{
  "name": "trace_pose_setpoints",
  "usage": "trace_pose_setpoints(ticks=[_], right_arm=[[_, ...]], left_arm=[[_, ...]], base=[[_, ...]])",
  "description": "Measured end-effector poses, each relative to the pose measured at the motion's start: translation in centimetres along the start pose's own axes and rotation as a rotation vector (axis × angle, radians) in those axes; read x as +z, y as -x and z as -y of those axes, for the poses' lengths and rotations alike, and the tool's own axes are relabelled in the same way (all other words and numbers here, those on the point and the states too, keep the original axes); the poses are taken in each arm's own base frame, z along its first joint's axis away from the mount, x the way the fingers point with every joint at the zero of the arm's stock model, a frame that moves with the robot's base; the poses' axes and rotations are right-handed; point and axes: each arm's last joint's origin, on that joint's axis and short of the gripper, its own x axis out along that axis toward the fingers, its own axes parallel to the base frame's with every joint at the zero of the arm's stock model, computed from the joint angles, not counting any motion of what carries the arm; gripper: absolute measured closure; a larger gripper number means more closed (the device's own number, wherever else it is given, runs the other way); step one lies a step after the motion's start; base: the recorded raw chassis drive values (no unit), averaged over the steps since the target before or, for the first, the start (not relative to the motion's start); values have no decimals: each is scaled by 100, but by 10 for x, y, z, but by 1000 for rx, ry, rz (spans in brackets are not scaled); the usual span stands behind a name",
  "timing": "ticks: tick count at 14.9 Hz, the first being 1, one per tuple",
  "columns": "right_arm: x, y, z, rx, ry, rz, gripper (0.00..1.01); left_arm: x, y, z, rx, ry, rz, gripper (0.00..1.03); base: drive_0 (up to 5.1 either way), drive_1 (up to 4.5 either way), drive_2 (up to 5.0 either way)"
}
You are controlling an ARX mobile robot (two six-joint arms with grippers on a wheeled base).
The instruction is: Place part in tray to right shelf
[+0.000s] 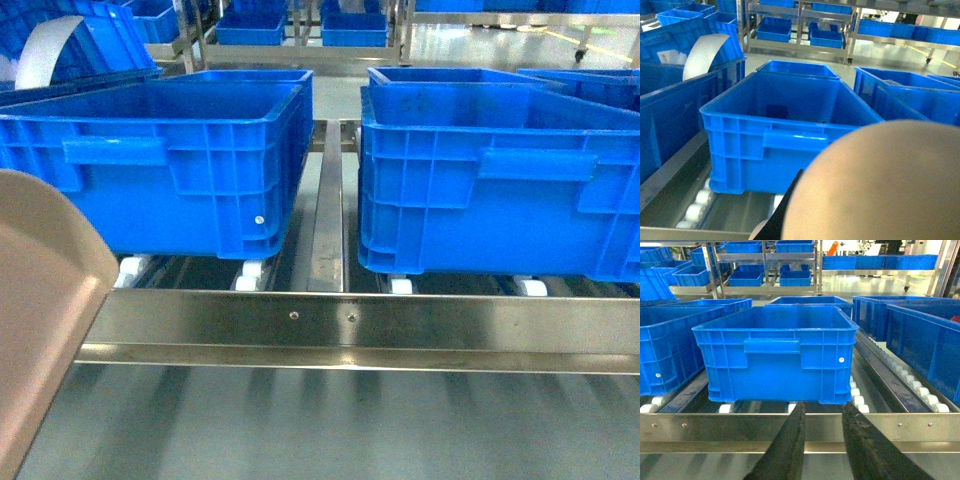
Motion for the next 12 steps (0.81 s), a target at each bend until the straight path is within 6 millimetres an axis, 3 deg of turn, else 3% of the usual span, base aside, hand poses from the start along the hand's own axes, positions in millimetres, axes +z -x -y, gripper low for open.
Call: trace_pose_setpoints(ticks=[2,6,7,12], right_arm=[[0,3,0,0,0,1,99],[-7,13,0,1,0,-53,99],[-1,16,0,1,0,12,99],[-3,16,0,0,0,-8,99]], left_arm=[[-19,17,-12,23,-44,-39,90],[-31,44,-17,15,-49,-21,90],[-35,49,-18,16,-50,-36,90],[-45,70,-18,16,-50,-30,90]], base=[[0,0,0],[0,0,0],[0,0,0],[0,0,0]])
